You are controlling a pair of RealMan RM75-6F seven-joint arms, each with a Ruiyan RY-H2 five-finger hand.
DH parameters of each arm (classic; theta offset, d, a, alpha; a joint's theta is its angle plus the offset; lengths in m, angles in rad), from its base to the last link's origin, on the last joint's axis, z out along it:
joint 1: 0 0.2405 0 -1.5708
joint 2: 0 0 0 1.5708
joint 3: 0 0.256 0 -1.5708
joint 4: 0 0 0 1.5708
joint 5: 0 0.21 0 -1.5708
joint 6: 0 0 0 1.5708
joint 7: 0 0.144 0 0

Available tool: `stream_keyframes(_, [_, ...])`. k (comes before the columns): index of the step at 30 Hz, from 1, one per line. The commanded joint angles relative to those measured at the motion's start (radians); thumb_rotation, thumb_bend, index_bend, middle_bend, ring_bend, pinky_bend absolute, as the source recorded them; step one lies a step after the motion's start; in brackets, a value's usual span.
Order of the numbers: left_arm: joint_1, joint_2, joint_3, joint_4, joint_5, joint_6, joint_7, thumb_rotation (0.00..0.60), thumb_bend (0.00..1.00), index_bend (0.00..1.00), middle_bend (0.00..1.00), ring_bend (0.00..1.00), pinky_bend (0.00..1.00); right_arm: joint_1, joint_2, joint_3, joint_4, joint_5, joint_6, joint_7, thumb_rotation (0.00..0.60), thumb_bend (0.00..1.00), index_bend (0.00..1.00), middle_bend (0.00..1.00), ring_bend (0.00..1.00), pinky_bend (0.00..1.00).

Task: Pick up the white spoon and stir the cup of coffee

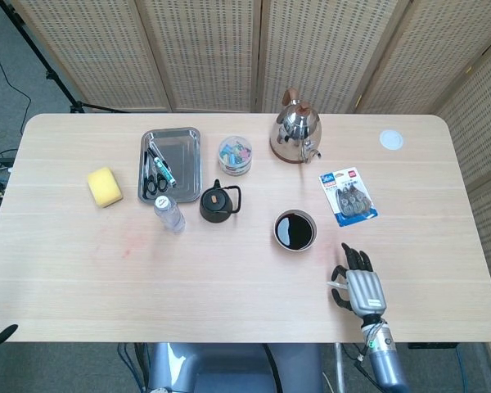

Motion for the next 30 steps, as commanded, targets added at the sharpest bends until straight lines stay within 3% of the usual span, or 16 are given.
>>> stream_keyframes(1, [-0.001,0.000,-0.001,0.000,-0.001,0.000,-0.002,0.600,0.00,0.00,0.00,0.00,0.00,0.003,-0.006,0.001,0.004,0.013,-0.004,-0.009,0.600,0.41,0.48,0.00,0.00,0.00])
stream_keyframes(30, [-0.004,0.002,-0.003,0.000,-0.007,-0.007,-0.005,0.600,0.00,0.00,0.00,0.00,0.00,0.019,-0.076,-0.006,0.089,0.038,0.008,-0.040,0.600,0.44,0.48,0.00,0.00,0.00])
